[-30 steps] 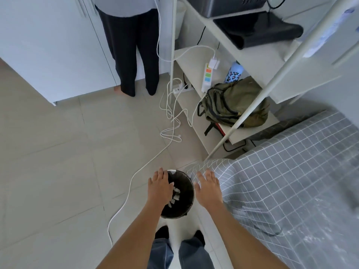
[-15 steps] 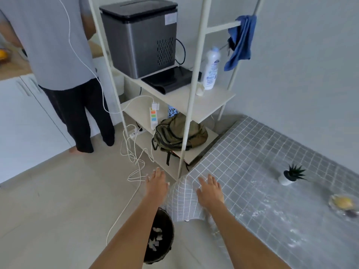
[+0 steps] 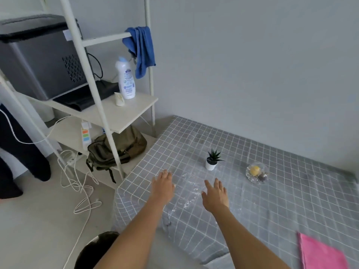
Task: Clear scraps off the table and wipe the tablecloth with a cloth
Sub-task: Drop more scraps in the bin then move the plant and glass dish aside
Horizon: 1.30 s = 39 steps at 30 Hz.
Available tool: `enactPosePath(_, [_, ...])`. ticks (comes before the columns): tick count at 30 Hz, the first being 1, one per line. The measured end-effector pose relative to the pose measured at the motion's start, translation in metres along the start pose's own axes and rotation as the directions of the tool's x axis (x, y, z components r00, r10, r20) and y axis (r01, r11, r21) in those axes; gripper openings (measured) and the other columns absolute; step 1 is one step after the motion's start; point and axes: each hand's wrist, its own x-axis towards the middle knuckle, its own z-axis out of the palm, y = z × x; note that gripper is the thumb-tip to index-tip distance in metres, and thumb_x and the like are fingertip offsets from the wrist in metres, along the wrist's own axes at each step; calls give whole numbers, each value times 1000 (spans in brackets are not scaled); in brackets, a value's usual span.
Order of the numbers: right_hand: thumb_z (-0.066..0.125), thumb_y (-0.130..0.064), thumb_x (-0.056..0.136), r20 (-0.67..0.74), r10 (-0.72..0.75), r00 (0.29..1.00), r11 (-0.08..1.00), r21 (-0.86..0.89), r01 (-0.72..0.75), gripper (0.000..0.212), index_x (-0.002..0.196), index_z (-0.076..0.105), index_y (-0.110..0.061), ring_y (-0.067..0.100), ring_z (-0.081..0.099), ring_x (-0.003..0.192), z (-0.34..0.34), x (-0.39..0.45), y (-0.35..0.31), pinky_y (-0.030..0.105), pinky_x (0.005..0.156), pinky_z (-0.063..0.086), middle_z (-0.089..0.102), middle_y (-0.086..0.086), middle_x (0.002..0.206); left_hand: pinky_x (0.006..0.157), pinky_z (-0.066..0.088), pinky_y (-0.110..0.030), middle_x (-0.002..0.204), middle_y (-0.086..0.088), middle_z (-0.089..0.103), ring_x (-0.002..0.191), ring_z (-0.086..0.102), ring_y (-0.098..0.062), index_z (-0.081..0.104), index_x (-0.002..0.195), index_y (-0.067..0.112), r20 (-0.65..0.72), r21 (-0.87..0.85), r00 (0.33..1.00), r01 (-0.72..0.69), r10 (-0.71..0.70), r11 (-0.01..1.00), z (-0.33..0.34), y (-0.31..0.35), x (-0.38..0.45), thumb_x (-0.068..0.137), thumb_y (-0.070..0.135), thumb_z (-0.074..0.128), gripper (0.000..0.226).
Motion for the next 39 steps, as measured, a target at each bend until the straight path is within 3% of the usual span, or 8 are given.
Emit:
enactPosePath(10, [36,-35,101,7,210,978,975,69,-210,57,151,12,-24,34,2,146,-1,-19,137,44,118,10,0,18,158,118,11,-47,160,-10,0,147,4,-25,4,152,9,105,67,984,-154,146,986,33,126,16,102,31,33,61])
enactPosePath(21, [40,-39,99,9,320,948,933,171,-316,63,152,8,-26,33,1,146,-4,4,172,43,118,10,-4,17,159,116,17,-47,159,-14,2,146,9,-29,5,151,9,140,63,982,-137,127,989,45,137,56,101,32,36,62])
enactPosePath(30, [46,-46,95,-89,404,911,896,242,-373,73,152,4,-28,34,1,146,-23,56,191,45,117,14,-6,15,159,115,24,-45,158,-16,11,144,17,-30,3,151,8,27,-146,995,-93,98,985,53,129,105,97,39,44,74])
enactPosePath(39, [62,-50,84,-143,401,905,888,301,-347,91,151,4,-31,36,3,145,-30,107,206,49,116,20,-4,16,158,116,20,-41,158,-12,13,145,17,-28,-2,152,14,-172,-500,981,-164,87,850,51,125,133,76,49,72,112])
